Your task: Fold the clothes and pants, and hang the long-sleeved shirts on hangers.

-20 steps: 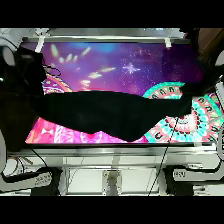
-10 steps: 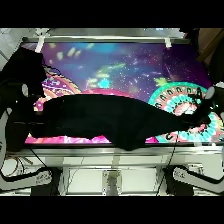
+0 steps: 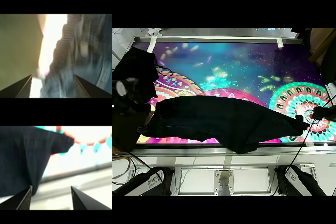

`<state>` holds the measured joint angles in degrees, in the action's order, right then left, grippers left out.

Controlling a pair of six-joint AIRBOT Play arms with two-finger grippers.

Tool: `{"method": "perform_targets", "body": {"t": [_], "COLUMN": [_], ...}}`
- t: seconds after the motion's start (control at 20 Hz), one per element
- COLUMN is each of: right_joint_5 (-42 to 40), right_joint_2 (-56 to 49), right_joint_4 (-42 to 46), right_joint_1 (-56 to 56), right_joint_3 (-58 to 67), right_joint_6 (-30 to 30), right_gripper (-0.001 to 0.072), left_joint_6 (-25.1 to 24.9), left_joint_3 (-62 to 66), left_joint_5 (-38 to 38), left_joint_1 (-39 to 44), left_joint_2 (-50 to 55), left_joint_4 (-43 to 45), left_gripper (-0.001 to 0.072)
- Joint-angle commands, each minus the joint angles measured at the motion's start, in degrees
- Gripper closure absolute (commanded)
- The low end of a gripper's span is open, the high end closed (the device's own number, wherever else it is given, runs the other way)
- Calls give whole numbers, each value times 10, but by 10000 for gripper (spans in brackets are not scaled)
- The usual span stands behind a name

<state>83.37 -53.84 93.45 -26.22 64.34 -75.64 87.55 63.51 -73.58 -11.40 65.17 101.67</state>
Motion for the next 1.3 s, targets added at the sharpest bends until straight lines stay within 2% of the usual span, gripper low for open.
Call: {"method": "perform_targets", "body": {"t": [0.0, 0.1, 0.2, 0.45, 0.65, 0.75, 0.8, 0.9, 0.95, 1.15, 1.25], "right_joint_5": [-80, -84, -78, -75, -75, -75, -75, -76, -78, -99, -102], "right_joint_2": [13, 5, -5, -18, -23, -25, -26, -26, -26, -51, -91], "right_joint_4": [-10, -14, -14, -14, -22, -25, -24, -24, -24, -24, -58], "right_joint_1": [-2, -2, -2, -2, -2, -2, -2, -2, -2, -2, -2], "right_joint_3": [41, 40, 40, 40, 40, 40, 40, 40, 40, 25, -7], "right_joint_6": [0, 0, 1, 3, 3, 3, 3, 3, 3, 23, 23], "right_gripper": [167, 167, 167, 167, 167, 168, 168, 168, 168, 168, 168], "left_joint_6": [55, 33, 11, 12, 23, 23, 23, 23, 22, 20, 20], "left_joint_3": [12, 12, 12, 54, 67, 67, 67, 67, 67, 99, 123], "left_joint_5": [142, 85, 67, 87, 165, 170, 170, 176, 180, 178, 174], "left_joint_1": [-1, -1, 2, 10, 10, 10, 10, 10, 10, 7, 3], "left_joint_2": [-14, 46, 111, 207, 215, 224, 227, 231, 231, 225, 212], "left_joint_4": [-12, -55, -102, -153, -204, -221, -229, -229, -229, -222, -213], "left_gripper": [141, 141, 140, 140, 143, 157, 266, 645, 681, 681, 681]}}
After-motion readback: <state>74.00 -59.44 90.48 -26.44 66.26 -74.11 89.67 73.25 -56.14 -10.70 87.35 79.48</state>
